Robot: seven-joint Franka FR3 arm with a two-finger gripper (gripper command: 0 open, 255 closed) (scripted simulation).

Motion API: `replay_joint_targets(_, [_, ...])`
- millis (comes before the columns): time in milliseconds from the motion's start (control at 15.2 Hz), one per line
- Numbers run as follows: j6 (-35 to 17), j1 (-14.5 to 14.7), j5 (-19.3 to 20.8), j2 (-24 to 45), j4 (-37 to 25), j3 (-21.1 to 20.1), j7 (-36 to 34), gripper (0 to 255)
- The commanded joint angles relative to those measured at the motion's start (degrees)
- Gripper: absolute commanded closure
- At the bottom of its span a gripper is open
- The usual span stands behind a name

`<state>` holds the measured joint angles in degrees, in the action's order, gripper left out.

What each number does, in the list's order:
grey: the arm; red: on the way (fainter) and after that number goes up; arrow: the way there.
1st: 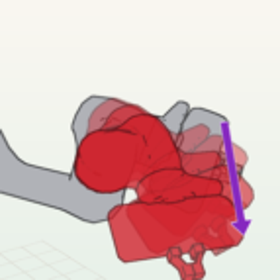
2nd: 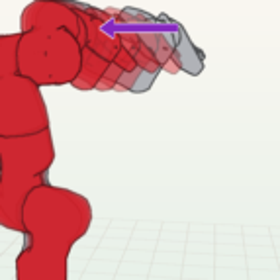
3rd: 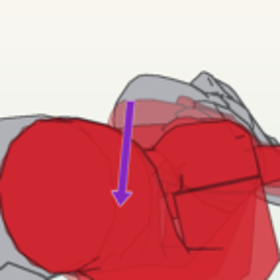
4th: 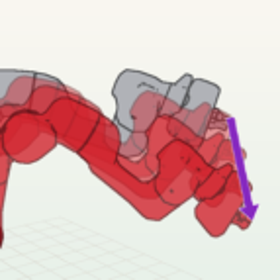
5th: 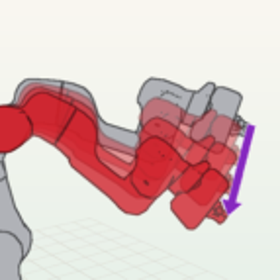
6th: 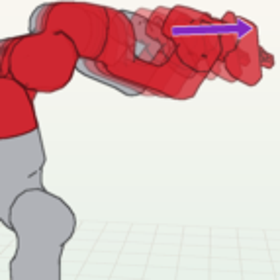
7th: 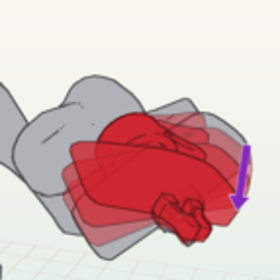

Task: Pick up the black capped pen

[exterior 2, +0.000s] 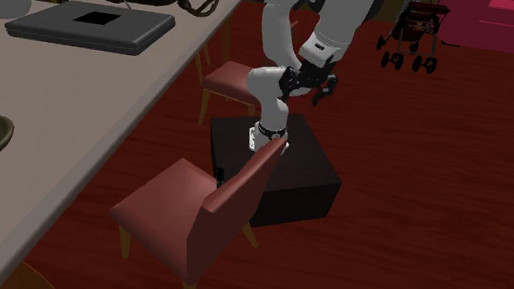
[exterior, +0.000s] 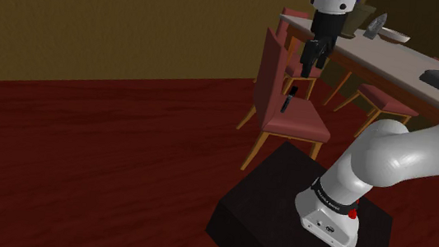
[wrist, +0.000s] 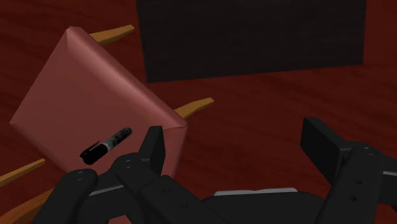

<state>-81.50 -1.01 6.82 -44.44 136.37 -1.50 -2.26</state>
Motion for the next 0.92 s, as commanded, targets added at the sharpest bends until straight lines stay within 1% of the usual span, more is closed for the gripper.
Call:
replay_joint_targets(0, [0.0, 0.0, 0.0, 0.0, 0.0, 0.0, 0.0, 0])
replay_joint_targets(396, [-8.0, -2.1, 4.6, 2.8, 3.3, 8.8, 8.9, 0])
replay_joint_targets(858, [-18.2, -3.9, 8.0, 10.9, 3.3, 19.0, 19.3, 0])
